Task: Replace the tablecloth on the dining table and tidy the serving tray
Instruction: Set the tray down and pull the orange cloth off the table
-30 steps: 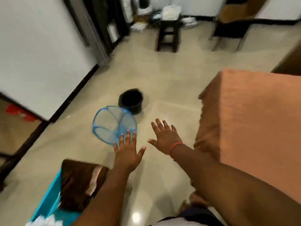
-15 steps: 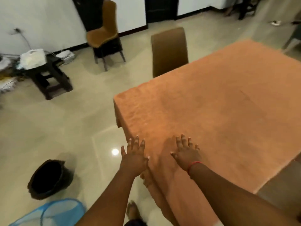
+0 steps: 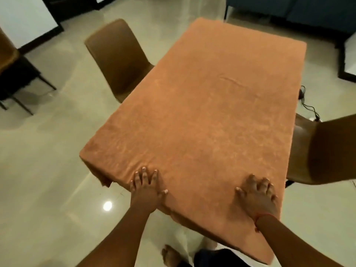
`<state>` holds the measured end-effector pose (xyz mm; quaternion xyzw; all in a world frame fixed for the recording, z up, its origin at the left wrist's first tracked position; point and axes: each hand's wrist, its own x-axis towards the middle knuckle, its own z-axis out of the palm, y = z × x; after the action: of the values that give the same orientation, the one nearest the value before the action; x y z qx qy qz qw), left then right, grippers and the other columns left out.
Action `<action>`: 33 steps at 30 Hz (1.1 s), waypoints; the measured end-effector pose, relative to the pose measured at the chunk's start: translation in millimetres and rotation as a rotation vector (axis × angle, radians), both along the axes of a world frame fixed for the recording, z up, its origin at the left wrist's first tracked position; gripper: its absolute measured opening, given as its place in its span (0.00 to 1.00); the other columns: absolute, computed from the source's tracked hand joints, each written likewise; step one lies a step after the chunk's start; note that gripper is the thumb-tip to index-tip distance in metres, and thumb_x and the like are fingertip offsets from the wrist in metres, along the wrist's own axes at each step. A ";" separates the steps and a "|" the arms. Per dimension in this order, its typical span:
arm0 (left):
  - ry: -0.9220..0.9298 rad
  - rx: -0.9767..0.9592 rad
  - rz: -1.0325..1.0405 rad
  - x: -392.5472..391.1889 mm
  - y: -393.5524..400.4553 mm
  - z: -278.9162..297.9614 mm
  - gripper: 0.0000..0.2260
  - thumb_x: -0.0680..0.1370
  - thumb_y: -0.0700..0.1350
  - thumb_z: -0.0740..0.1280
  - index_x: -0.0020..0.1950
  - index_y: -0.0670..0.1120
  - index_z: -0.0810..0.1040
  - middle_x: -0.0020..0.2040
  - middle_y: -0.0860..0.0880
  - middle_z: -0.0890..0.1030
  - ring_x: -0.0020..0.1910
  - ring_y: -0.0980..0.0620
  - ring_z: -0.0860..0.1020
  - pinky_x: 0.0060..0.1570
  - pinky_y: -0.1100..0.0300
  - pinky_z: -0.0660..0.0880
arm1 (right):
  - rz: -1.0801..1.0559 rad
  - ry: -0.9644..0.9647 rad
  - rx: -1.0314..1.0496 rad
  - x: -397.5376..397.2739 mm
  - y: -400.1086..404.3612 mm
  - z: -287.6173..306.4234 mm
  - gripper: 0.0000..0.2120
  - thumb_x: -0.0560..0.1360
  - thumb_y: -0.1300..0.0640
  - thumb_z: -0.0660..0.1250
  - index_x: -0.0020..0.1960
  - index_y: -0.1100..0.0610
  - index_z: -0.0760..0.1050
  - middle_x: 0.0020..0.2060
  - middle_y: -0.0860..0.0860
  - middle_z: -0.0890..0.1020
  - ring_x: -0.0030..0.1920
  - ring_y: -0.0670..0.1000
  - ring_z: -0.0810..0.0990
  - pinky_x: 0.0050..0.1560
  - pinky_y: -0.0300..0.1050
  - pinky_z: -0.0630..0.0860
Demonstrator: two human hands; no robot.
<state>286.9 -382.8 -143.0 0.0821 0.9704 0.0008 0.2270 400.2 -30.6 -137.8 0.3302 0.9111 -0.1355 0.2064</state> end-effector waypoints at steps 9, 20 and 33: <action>-0.031 0.025 -0.035 -34.2 13.4 -6.9 0.42 0.75 0.71 0.56 0.80 0.55 0.40 0.81 0.45 0.38 0.79 0.38 0.38 0.75 0.40 0.44 | -0.146 0.051 0.006 -27.2 -35.9 -9.5 0.37 0.78 0.37 0.51 0.80 0.49 0.41 0.79 0.65 0.44 0.79 0.65 0.42 0.76 0.67 0.42; -0.100 0.160 -0.315 -83.1 40.6 -10.4 0.43 0.75 0.62 0.61 0.81 0.48 0.42 0.81 0.44 0.39 0.78 0.38 0.35 0.77 0.47 0.39 | 0.014 0.146 -0.253 -125.3 -106.4 5.4 0.36 0.80 0.49 0.58 0.81 0.54 0.44 0.80 0.61 0.50 0.80 0.58 0.47 0.79 0.55 0.45; -0.827 0.861 -0.053 -180.2 51.0 9.5 0.25 0.79 0.32 0.62 0.75 0.46 0.64 0.70 0.53 0.68 0.69 0.57 0.65 0.63 0.71 0.64 | 0.056 0.219 -0.398 -191.2 -190.6 0.0 0.47 0.71 0.49 0.70 0.81 0.49 0.47 0.75 0.52 0.62 0.74 0.54 0.64 0.75 0.48 0.63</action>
<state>106.6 -331.8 -133.5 0.1839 0.7115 0.4202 0.5324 208.9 -221.3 -137.8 0.2410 0.8921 -0.3419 0.1708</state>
